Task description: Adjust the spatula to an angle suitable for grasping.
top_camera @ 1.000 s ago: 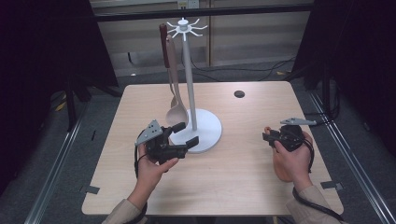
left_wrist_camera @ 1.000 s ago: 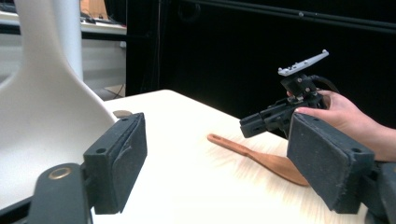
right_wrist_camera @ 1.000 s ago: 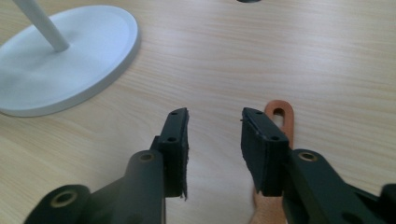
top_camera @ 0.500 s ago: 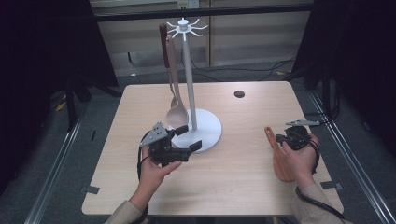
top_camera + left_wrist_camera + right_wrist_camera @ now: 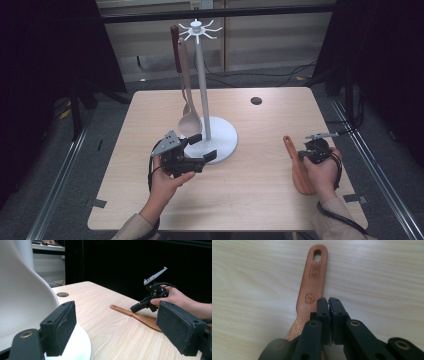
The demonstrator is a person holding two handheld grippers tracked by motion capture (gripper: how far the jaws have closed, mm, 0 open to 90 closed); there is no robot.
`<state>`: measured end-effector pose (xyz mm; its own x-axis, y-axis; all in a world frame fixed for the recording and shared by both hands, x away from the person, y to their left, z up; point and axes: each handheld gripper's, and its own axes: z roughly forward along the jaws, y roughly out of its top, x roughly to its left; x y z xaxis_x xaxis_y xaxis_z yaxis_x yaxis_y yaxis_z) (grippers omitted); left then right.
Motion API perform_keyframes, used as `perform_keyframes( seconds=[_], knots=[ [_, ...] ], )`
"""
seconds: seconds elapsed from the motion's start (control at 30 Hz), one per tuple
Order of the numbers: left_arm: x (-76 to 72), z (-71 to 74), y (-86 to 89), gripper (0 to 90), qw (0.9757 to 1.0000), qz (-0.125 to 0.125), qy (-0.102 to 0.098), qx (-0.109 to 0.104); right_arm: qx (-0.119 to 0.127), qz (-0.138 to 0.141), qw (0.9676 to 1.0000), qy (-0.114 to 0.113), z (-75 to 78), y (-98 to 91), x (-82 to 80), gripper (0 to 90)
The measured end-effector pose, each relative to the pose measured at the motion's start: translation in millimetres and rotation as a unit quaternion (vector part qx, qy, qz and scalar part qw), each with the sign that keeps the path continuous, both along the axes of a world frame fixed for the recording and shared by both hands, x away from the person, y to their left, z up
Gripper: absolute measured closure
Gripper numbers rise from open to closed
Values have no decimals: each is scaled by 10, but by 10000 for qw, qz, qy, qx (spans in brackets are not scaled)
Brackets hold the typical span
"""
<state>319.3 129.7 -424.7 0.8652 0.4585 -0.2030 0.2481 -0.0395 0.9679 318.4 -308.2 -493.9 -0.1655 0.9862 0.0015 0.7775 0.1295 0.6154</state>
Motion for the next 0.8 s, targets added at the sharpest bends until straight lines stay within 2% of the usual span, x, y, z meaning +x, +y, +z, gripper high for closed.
perform_keyframes(
  seconds=[0.03, 0.13, 0.2, 0.23, 0.27, 0.3, 0.37, 0.47, 0.5, 0.53, 0.57, 0.67, 0.73, 0.8],
  knots=[
    [9, 3, 12, 164, 9999, -45, -48, 89, 41, 37, 10000, -23, -7, 8, -2, 879],
    [20, 3, 4, 164, 9999, -83, -81, 105, 133, 191, 9997, -30, -10, 39, -5, 867],
    [21, -2, -22, 164, 10000, -56, -29, 33, 153, 249, 9996, -22, -11, 63, -9, 864],
    [29, -2, -17, 164, 9999, -87, -80, 109, 162, 300, 9994, -26, -11, 77, -9, 858],
    [23, -3, -33, 164, 9999, -80, -39, 54, 195, 324, 9993, -18, -10, 91, -13, 854],
    [24, -1, -32, 164, 9999, -101, -65, 112, 236, 368, 9990, -11, -12, 107, -18, 851],
    [25, 5, -40, 164, 9998, -112, -91, 144, 234, 444, 9987, 8, -8, 141, -27, 853],
    [23, 3, -53, 164, 9998, -160, -58, 83, 226, 602, 9979, 22, -6, 193, -30, 856],
    [26, -3, -45, 164, 9998, -157, -59, 130, 218, 645, 9977, 35, -2, 207, -30, 856],
    [22, -10, -53, 164, 9999, -115, -24, 54, 220, 679, 9974, 40, -2, 219, -30, 856],
    [25, -11, -44, 164, 9999, -100, -49, 118, 222, 715, 9972, 35, -2, 229, -30, 856],
    [27, 0, -36, 164, 9999, -96, -44, 98, 248, 815, 9964, 46, -1, 250, -34, 856],
    [19, 14, -36, 164, 9998, -104, -87, 109, 220, 827, 9963, 79, 6, 264, -36, 829],
    [8, 30, -29, 164, 9998, -89, -131, 141, 280, 846, 9960, -38, 15, 269, -34, 769]
  ],
)
